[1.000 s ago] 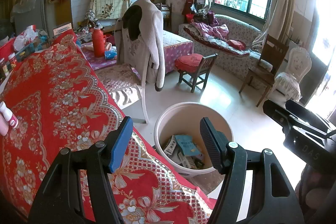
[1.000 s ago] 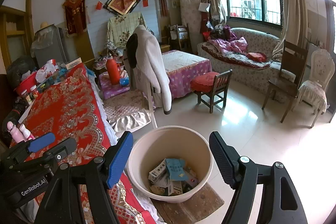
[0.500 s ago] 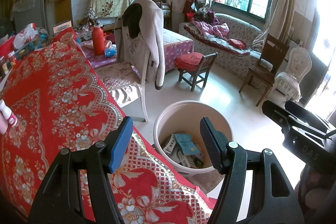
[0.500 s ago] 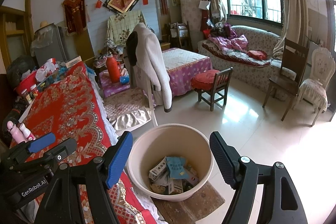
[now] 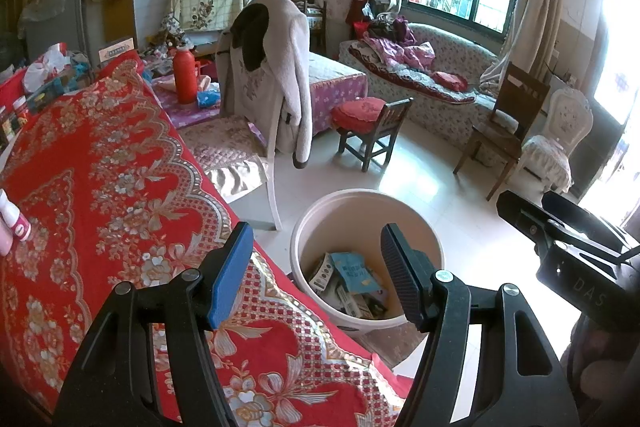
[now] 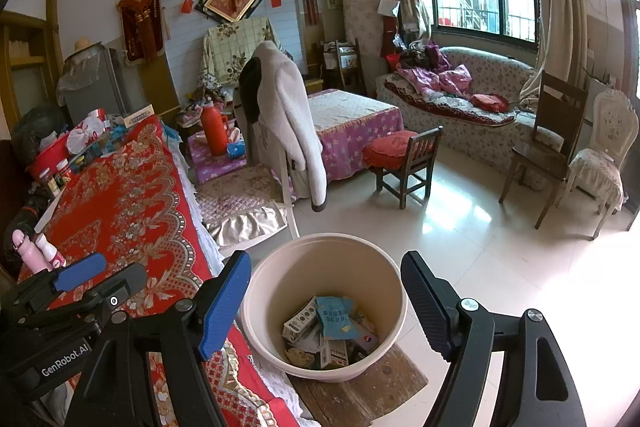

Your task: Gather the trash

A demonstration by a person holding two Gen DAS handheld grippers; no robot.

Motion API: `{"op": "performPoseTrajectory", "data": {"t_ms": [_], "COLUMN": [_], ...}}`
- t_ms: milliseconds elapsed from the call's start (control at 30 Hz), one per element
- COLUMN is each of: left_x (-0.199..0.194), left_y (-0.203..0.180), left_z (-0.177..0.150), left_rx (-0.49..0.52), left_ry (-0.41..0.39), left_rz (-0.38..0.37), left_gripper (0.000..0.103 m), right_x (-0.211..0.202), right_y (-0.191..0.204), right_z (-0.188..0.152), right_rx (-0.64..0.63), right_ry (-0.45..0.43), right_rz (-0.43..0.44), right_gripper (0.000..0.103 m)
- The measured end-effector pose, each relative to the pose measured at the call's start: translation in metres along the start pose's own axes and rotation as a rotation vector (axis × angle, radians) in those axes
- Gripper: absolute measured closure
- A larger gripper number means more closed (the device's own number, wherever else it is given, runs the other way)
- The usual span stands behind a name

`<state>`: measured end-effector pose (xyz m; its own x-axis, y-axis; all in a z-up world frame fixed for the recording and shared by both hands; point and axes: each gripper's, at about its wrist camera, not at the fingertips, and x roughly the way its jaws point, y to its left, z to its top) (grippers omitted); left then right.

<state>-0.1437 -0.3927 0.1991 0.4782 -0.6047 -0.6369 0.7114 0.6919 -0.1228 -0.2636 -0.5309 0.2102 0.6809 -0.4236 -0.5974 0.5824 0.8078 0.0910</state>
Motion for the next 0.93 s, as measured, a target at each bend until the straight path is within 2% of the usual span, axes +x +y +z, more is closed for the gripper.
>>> {"op": "performPoseTrajectory", "data": {"t_ms": [667, 933], "left_x": [0.007, 0.009], "left_y": [-0.008, 0.002], "left_z": [-0.002, 0.000], "left_rx": [0.010, -0.004], "left_ry": [0.016, 0.027], "left_rz": [-0.016, -0.029], "left_gripper": [0.038, 0.038], "right_x": [0.001, 0.003], "right_y": [-0.007, -0.004], "right_z": [-0.010, -0.012], "right_rx": [0.004, -0.005], "right_ry": [0.019, 0.039], "right_rz": [-0.009, -0.006], "right_gripper": [0.027, 0.026]}}
